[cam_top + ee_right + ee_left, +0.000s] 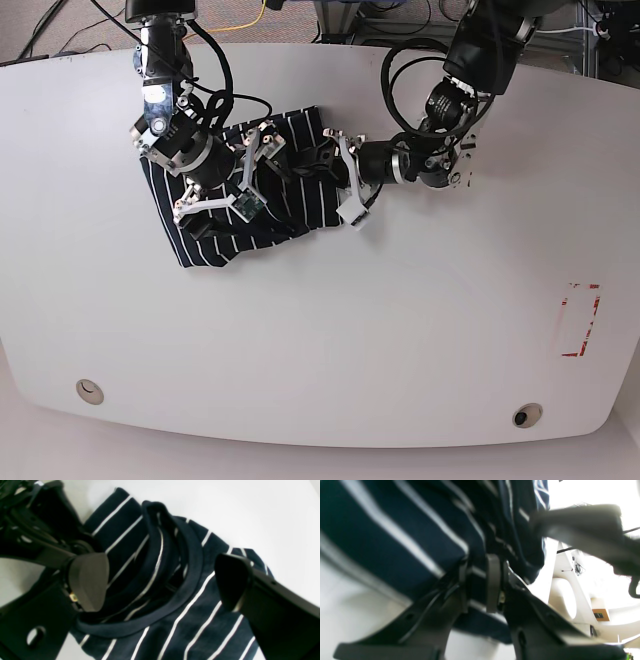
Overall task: Layout the t-shirt on the table in an organized manner, then fold the t-shirt properly
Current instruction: 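Press the folded end down with the right gripper while left gripper holds, then tuck and flatten the folded fabric with the right gripper beside the left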
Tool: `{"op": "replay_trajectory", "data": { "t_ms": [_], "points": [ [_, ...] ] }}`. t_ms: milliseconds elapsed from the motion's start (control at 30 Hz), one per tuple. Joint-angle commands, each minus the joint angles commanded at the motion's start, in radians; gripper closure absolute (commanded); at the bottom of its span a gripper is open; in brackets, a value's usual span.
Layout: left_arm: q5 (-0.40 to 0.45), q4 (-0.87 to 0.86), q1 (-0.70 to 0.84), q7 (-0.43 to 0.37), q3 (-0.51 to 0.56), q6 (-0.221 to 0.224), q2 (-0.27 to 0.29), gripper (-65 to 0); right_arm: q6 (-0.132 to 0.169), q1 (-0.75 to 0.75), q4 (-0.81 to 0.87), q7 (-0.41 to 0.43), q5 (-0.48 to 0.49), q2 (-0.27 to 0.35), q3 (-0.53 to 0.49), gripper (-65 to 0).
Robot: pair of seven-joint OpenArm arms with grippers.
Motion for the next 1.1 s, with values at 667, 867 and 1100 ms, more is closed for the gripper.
{"op": "replay_trajectory", "data": {
  "t_ms": [667, 867, 1100],
  "points": [
    [0.0, -0.025, -0.002, 0.0, -0.002, 0.0, -0.006, -8.9, 0.0, 0.025, -0.189, 0.106, -0.009, -0.023, 0.002, -62.0],
    [0.0, -0.025, 0.002, 0.0, -0.002, 0.0, -0.006, -8.9, 0.0, 0.043, -0.233, 0.118, -0.009, -0.028, 0.061, -59.8],
    [0.0, -0.025, 0.003, 0.0, -0.002, 0.0, -0.006, -8.9, 0.0, 0.058, -0.284, 0.195, -0.008, -0.028, 0.126, -32.2]
  ]
}}
